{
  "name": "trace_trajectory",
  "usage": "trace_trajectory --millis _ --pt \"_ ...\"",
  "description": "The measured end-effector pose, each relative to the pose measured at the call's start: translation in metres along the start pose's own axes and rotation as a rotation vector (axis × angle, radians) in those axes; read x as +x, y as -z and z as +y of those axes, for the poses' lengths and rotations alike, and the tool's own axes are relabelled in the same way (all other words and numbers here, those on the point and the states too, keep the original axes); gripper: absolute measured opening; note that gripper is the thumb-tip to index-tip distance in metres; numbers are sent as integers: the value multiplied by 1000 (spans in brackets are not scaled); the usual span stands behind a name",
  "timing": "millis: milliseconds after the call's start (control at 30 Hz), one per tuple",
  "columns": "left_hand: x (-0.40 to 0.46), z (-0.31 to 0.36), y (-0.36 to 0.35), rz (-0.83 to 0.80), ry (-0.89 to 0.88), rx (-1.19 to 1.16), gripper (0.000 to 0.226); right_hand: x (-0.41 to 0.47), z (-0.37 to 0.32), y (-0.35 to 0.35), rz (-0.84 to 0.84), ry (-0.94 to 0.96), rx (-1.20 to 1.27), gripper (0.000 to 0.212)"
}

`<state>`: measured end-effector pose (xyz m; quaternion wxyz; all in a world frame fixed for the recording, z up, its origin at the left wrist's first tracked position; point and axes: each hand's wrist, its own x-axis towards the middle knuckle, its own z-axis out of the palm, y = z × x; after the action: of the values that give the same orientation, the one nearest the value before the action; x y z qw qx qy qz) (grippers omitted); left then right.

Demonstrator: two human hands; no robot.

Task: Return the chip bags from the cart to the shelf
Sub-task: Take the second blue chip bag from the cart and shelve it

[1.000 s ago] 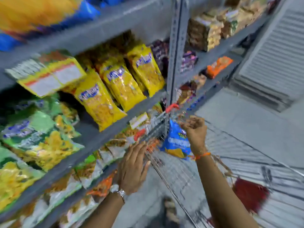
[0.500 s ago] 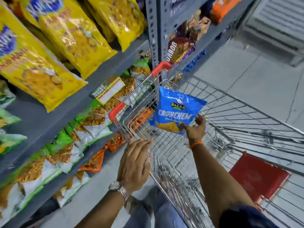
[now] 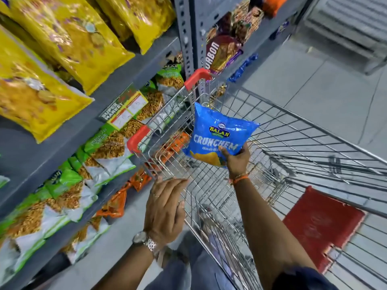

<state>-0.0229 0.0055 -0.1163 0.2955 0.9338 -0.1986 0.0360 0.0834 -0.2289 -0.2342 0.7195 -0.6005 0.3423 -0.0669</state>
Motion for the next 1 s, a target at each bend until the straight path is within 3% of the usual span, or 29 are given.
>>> trace_trajectory --millis 267,433,500,667,800,1000 --pt "3 7 28 -237 4 184 43 -36 -41 -11 -93 51 -33 52" --pt "-5 17 58 -373 -40 273 46 -84 -100 -18 -125 201 -45 54" --pt "-4 29 86 -351 -29 290 48 -110 -140 -23 -148 286 -35 49" --pt "12 60 181 -120 23 276 52 -175 -262 -47 -283 457 63 44" --pt "11 72 270 172 45 295 52 -227 -358 -76 -446 591 143 45" --pt "-4 67 387 514 8 484 54 -308 -462 -132 -681 754 233 50"
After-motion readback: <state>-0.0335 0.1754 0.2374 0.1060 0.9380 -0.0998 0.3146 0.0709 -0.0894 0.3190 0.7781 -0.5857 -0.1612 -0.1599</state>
